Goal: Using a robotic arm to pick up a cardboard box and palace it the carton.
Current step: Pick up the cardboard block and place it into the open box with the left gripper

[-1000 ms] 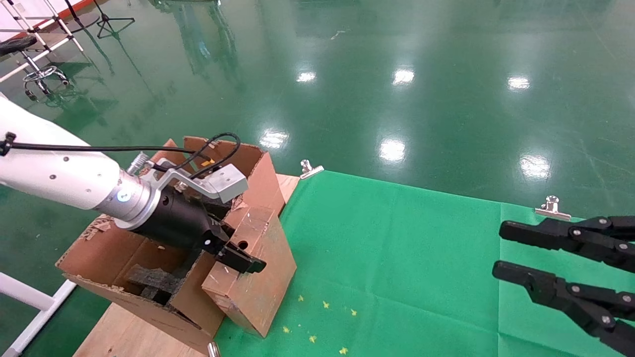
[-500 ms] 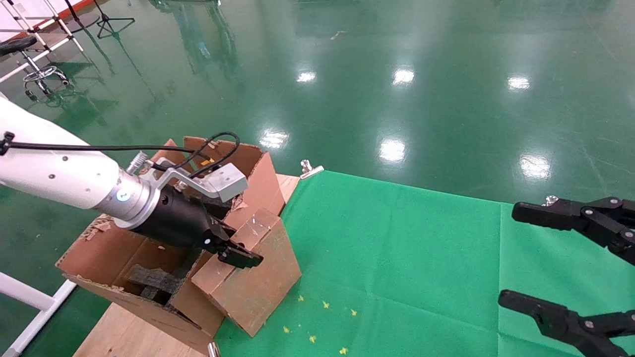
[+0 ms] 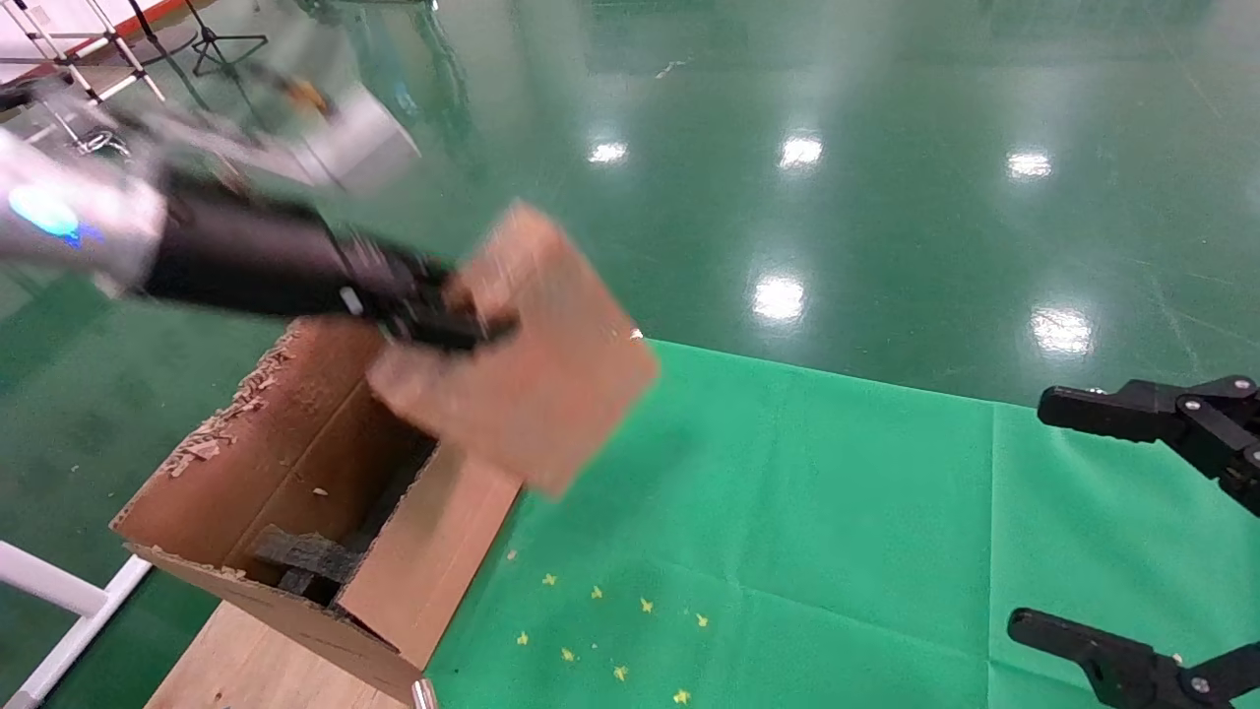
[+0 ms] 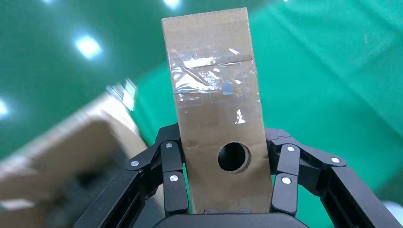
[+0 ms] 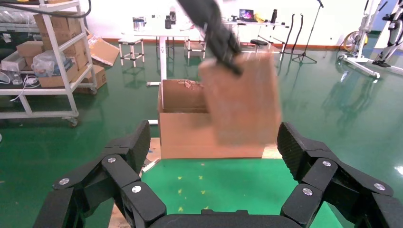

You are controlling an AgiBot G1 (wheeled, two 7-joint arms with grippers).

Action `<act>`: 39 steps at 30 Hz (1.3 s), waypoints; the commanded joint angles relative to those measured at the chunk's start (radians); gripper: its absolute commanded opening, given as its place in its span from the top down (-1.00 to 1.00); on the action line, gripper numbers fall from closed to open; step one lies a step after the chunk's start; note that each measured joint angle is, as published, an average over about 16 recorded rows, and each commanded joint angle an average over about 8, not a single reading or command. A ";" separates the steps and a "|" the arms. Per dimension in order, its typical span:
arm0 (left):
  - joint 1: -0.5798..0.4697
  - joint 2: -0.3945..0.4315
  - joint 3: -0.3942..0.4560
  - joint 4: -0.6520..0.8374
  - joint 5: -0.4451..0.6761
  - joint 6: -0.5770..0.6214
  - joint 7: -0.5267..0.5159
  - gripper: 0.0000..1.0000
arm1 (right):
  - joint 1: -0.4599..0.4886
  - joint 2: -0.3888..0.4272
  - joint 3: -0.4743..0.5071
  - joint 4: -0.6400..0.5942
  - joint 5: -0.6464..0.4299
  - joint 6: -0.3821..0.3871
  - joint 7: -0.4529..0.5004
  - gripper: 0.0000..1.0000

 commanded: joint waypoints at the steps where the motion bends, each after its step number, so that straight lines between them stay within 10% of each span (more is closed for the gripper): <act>1: -0.037 -0.021 -0.032 0.004 -0.027 -0.003 0.031 1.00 | 0.000 0.000 0.000 0.000 0.000 0.000 0.000 -1.00; 19: -0.088 -0.173 0.050 0.378 0.097 -0.013 0.359 1.00 | 0.000 0.000 0.000 0.000 0.000 0.000 0.000 -1.00; 39: 0.069 -0.032 0.104 0.866 0.165 -0.294 0.623 1.00 | 0.000 0.000 -0.001 0.000 0.000 0.000 0.000 -1.00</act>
